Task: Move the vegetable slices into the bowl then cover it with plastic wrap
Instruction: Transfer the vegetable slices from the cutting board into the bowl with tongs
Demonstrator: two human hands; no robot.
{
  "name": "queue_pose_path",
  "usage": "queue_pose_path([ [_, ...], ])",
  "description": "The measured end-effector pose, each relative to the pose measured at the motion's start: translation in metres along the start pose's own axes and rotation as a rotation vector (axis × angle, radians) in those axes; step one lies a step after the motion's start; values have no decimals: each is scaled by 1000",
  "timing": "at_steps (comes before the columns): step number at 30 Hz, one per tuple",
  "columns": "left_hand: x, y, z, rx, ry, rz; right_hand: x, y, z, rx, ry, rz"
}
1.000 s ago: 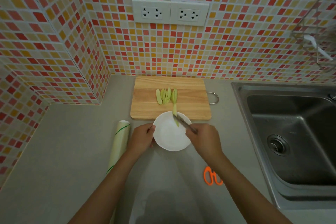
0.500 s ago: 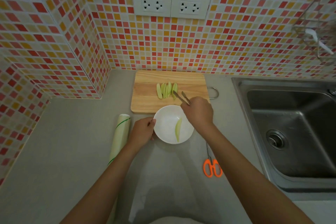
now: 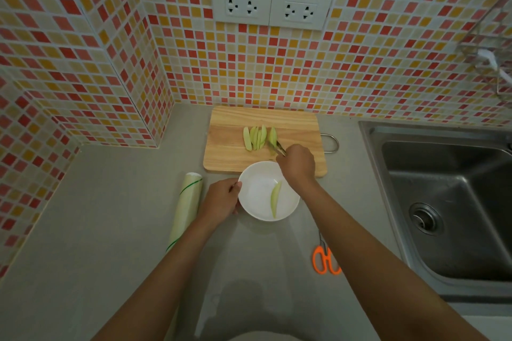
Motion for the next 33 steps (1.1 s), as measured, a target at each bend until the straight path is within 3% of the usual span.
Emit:
queue_pose_path([
  [6,-1,0,0,4,-3,9,-27,-24,70,20,-85,-161],
  [13,0,0,0,-1,-30,14,-56,-6,124,140,-97,42],
  [20,-2,-1,1,-5,-13,10,-11,-30,53,-23,-5,-129],
  [25,-2,-1,1,3,-6,22,22,2,-4,21,44,-18],
  [33,3,0,-1,-1,6,15,31,15,-18,-26,30,93],
])
Point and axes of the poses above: each hand's wrist, its own z-axis away from the middle knuckle, its own y-axis out of the palm, x = y × z, the point moved 8 cm from there along -z, towards the middle knuckle, and after that the axes turned 7 degrees about y, right-handed, at the moved point
